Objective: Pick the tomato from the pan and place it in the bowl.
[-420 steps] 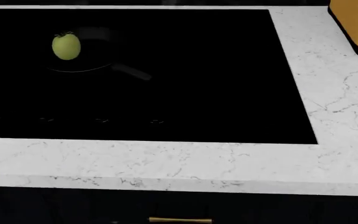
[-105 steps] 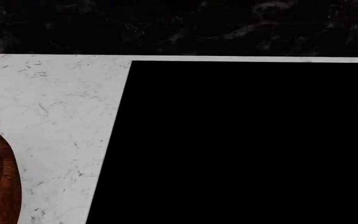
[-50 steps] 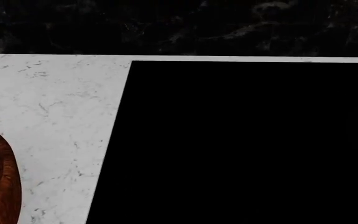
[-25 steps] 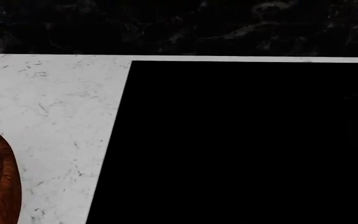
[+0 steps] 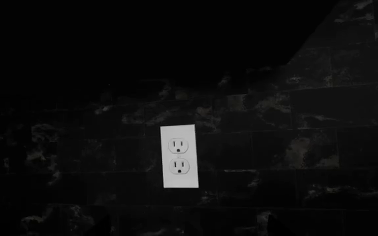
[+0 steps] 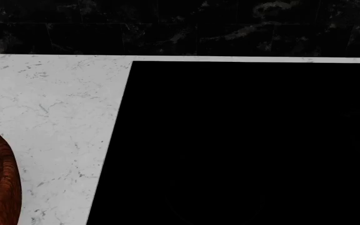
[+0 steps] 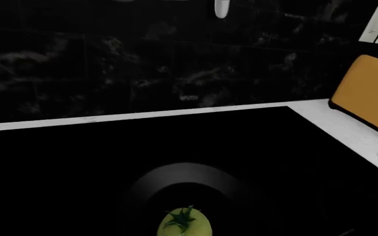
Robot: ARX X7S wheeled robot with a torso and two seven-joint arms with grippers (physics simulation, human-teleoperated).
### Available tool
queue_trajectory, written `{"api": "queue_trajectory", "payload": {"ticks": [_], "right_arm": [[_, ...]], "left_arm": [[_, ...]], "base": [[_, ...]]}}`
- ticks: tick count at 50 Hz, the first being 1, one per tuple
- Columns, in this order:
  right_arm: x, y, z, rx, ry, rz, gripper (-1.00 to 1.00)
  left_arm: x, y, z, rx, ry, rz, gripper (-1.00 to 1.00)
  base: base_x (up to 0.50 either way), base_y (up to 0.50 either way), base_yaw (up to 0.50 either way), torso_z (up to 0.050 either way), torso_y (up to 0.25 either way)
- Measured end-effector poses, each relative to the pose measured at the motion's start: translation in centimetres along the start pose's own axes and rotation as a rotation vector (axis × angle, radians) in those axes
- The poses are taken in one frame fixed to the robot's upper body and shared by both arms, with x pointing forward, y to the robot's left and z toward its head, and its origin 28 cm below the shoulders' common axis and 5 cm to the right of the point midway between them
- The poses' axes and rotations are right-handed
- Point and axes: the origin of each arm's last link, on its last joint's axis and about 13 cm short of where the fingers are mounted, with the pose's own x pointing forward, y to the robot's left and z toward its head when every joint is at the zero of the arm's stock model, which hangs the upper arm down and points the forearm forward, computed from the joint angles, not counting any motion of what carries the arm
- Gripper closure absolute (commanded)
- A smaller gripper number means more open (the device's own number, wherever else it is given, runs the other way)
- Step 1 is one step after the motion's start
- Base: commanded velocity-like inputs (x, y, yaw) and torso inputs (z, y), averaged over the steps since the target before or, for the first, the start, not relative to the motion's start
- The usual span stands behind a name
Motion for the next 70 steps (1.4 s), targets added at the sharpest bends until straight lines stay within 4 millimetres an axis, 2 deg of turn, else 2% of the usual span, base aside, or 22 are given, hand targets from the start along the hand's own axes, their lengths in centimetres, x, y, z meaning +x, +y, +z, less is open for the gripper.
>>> {"api": "queue_trajectory", "payload": {"ticks": [70], "right_arm": [[4.2, 1.1, -1.3, -0.02, 0.108, -0.044, -1.0]], "left_arm": [[0.5, -0.2, -0.9, -0.002, 0.021, -0.002, -1.0]], "base": [[0.0, 0.0, 0.0, 0.0, 0.0]]}}
